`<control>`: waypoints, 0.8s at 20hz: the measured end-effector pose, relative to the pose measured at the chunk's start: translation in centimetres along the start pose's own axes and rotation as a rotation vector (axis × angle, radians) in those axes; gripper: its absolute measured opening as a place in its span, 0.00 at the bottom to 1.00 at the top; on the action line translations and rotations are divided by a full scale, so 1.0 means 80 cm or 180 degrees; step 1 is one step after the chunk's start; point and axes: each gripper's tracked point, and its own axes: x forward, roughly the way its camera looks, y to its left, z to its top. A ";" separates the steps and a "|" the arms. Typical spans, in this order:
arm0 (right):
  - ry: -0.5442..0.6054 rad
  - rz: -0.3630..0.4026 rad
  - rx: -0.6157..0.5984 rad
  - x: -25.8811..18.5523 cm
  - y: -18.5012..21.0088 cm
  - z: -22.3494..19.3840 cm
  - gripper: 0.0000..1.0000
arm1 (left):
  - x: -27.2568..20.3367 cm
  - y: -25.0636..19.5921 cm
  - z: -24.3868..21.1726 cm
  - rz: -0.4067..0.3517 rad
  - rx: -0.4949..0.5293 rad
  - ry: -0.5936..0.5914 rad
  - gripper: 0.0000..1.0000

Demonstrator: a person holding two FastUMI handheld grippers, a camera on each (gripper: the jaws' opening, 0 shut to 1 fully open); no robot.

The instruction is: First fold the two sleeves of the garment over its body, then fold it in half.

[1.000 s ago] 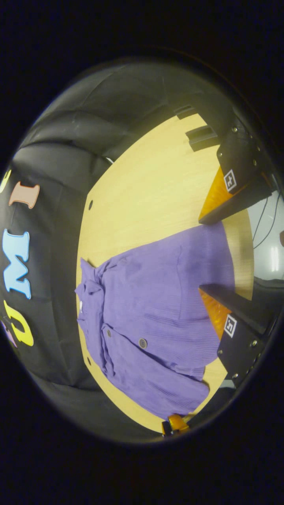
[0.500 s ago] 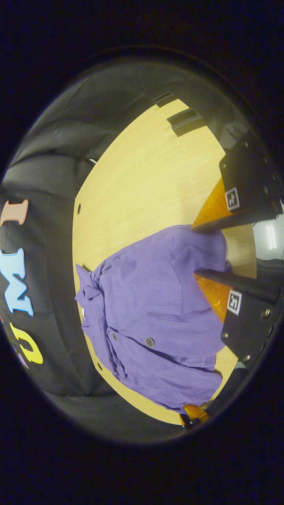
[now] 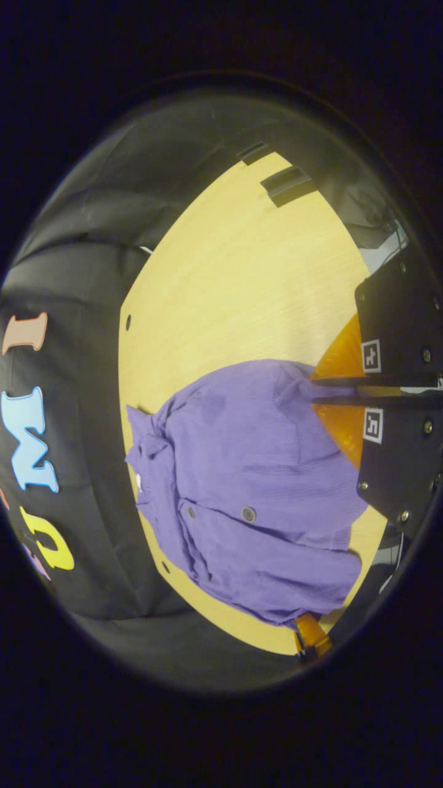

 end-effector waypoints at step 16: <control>-0.0497 0.0822 0.0468 0.003 0.043 0.207 0.06 | 0.034 -0.011 0.239 -0.0129 -0.0611 -0.0642 0.09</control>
